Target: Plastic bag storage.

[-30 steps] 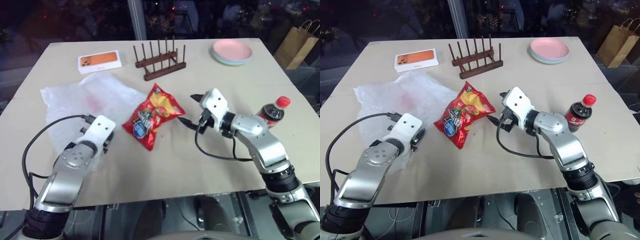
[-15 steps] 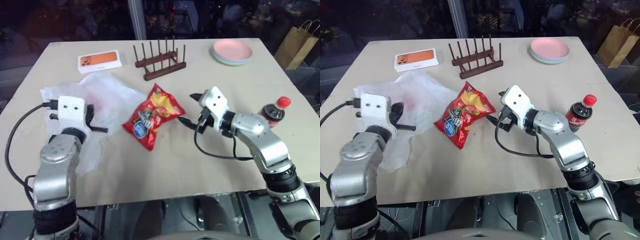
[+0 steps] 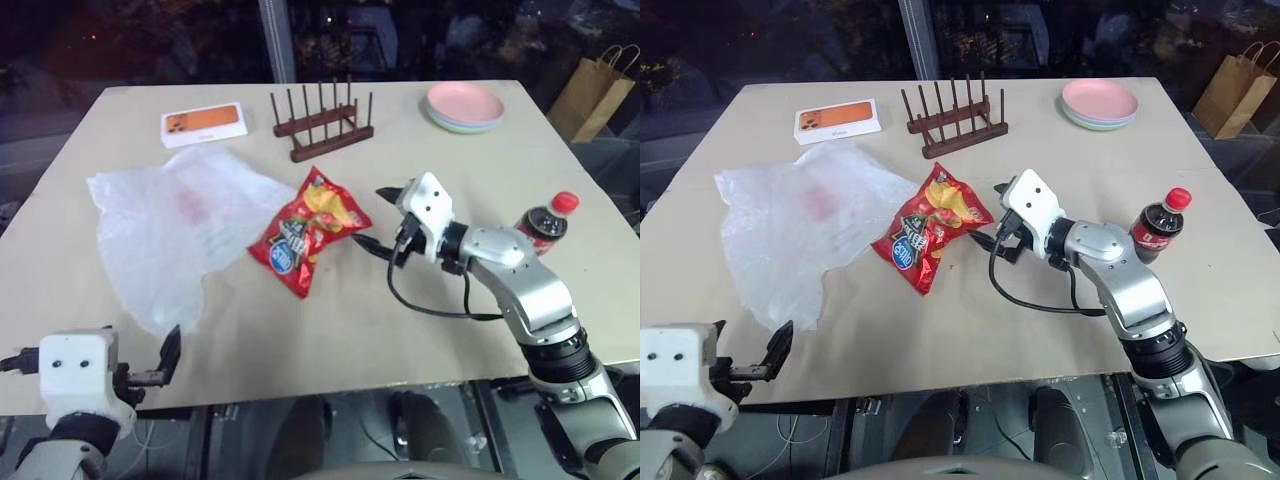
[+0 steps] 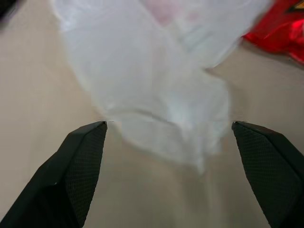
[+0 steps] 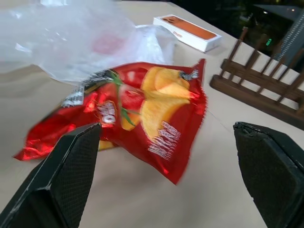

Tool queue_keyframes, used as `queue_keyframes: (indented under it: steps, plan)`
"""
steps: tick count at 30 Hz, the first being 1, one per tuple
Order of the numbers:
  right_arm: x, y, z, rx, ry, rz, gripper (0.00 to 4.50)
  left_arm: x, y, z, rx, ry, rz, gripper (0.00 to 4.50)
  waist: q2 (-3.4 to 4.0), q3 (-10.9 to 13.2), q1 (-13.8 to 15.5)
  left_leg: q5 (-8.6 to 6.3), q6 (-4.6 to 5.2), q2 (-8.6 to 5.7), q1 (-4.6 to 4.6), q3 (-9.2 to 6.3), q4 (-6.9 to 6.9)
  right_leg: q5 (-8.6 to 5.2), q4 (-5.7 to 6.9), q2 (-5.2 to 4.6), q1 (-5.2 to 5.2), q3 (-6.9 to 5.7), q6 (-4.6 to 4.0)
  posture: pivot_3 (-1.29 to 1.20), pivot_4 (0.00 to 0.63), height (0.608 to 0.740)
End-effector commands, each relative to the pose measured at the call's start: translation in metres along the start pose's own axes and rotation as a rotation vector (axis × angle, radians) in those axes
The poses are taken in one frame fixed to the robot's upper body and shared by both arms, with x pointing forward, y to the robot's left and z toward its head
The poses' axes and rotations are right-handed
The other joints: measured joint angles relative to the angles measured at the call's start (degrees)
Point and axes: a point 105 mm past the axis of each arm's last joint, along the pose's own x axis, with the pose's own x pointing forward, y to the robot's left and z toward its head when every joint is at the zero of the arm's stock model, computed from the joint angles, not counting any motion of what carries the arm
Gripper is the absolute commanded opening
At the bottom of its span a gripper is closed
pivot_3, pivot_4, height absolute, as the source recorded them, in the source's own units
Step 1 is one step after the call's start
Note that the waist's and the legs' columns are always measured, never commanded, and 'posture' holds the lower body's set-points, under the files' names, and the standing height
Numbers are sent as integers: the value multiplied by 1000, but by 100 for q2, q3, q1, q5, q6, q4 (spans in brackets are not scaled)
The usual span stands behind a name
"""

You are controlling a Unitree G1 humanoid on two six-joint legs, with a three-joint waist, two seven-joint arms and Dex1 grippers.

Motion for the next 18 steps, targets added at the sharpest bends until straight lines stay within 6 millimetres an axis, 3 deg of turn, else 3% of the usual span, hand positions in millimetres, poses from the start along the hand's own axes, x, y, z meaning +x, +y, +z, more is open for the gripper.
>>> queue_keyframes:
  steps: [1, 5, 9, 12, 14, 18]
  plan:
    - [-1, 0, 11, -22, -47, 6, 4500, 5, -12, 9, 1, -27, -34, 4422, 1, 0, 4, 0, 0, 0, -1, 0, 0, 0, 0, 0, 0, -1, 0, 0, 150, 740]
    - [0, 0, 10, -29, -45, 7, 4500, 30, -33, 4, -29, 22, -94, 4422, 2, 0, 0, 1, 1, 1, -2, -7, 0, 1, 4, 8, 0, -5, 0, 0, 150, 740]
    - [-4, -2, 9, -38, -39, -5, 4500, 58, -36, 9, -91, 23, -58, 4422, 4, 1, -17, 1, 2, 2, -1, -6, -1, 15, 7, 15, 0, 0, -21, 0, 150, 740]
    - [-7, -5, 7, -44, -27, -22, 4500, 73, -25, 22, -203, -9, -11, 3719, 3, 0, 0, 2, 2, 5, 2, -11, -1, 16, 7, 20, 4, -3, -20, 0, 150, 740]
    - [-8, -6, 6, -45, -24, -28, 4500, 77, -20, 25, -230, -4, 1, 2940, -3, -3, 1, 2, 2, 4, 2, -18, 1, 17, 11, 21, 6, -8, -19, 0, 150, 740]
    - [-9, -7, 4, -42, -23, -36, 4500, 82, -4, 51, -389, -117, -45, 1050, -2, -2, -16, 2, 1, 5, 5, -12, 0, 21, 11, 21, 8, -2, -12, 0, 150, 740]
